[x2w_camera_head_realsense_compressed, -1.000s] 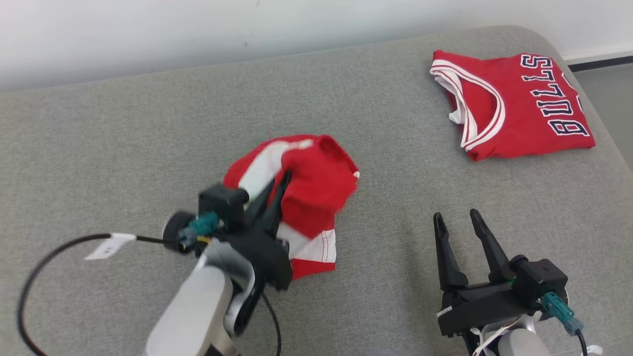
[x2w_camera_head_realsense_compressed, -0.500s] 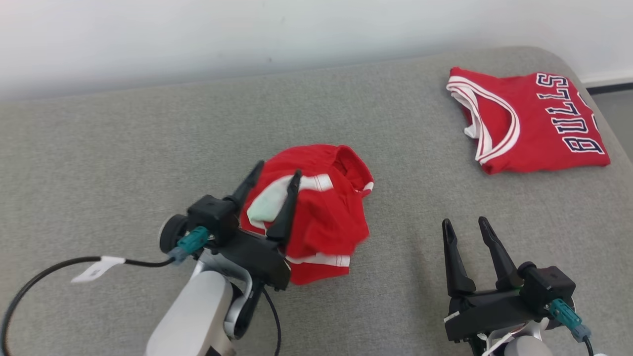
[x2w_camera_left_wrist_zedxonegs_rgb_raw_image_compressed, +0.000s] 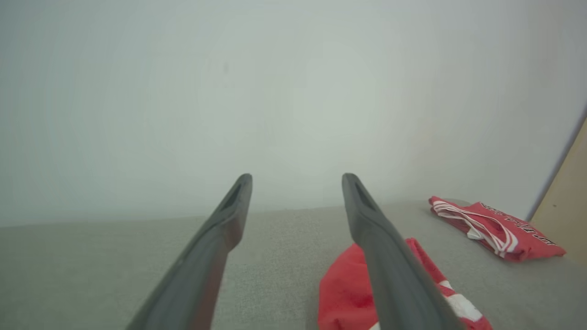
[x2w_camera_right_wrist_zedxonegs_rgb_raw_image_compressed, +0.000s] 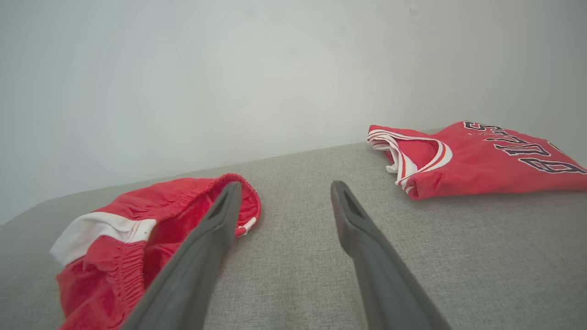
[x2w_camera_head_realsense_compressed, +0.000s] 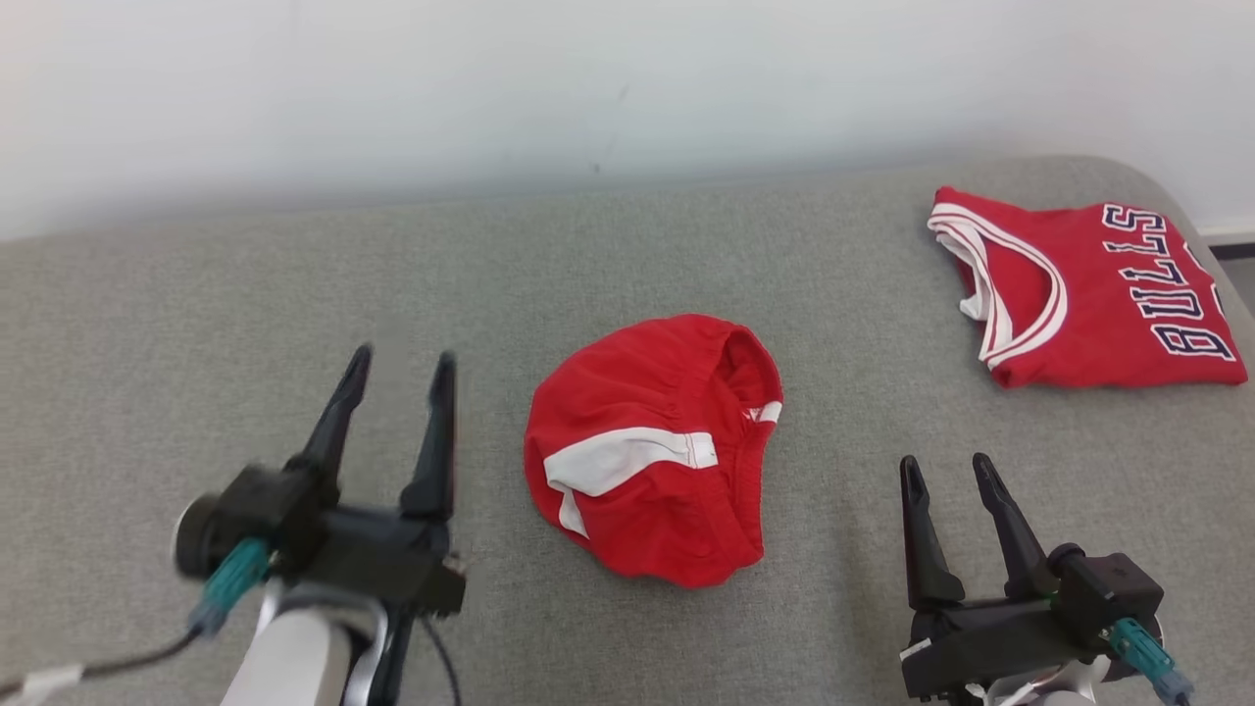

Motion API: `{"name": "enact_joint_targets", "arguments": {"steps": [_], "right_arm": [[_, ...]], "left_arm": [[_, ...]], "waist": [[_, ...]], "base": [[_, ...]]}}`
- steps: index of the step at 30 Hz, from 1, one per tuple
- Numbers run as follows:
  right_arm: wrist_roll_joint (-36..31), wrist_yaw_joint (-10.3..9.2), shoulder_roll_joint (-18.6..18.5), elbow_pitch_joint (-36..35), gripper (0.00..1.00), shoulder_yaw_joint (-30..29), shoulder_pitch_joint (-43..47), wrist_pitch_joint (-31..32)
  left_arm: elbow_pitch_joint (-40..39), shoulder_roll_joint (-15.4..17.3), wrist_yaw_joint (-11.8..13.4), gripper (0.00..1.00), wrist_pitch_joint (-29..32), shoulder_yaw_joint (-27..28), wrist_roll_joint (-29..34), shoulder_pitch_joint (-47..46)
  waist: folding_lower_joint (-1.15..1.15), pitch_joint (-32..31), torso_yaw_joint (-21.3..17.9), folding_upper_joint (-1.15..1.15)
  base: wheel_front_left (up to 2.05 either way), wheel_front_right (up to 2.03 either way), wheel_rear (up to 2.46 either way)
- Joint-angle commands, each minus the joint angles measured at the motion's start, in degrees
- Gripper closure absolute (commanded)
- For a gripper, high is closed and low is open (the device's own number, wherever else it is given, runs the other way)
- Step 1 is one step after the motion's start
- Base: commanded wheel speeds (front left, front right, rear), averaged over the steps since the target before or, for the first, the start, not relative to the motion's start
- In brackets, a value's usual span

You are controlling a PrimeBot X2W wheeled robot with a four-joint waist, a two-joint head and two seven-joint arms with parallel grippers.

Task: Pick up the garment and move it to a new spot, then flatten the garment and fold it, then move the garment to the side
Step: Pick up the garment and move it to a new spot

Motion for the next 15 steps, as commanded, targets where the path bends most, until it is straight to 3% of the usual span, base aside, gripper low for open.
{"name": "enact_joint_targets", "arguments": {"steps": [1,15], "right_arm": [[-0.5,-0.12,0.1,-0.5,0.00,-0.4,1.2,-0.2],[-1.9,-0.12,0.1,-3.7,0.00,-2.3,5.5,-0.2]], "left_arm": [[-2.2,0.5,0.0,0.00,-0.2,1.5,1.1,3.3],[-7.5,-1.3,0.2,0.00,-0.2,11.3,8.6,19.7]], "waist": [[0.01,-1.1,0.6,0.00],[0.01,-4.1,1.5,0.00]], "base": [[0.00,0.00,0.00],[0.00,0.00,0.00]]}}
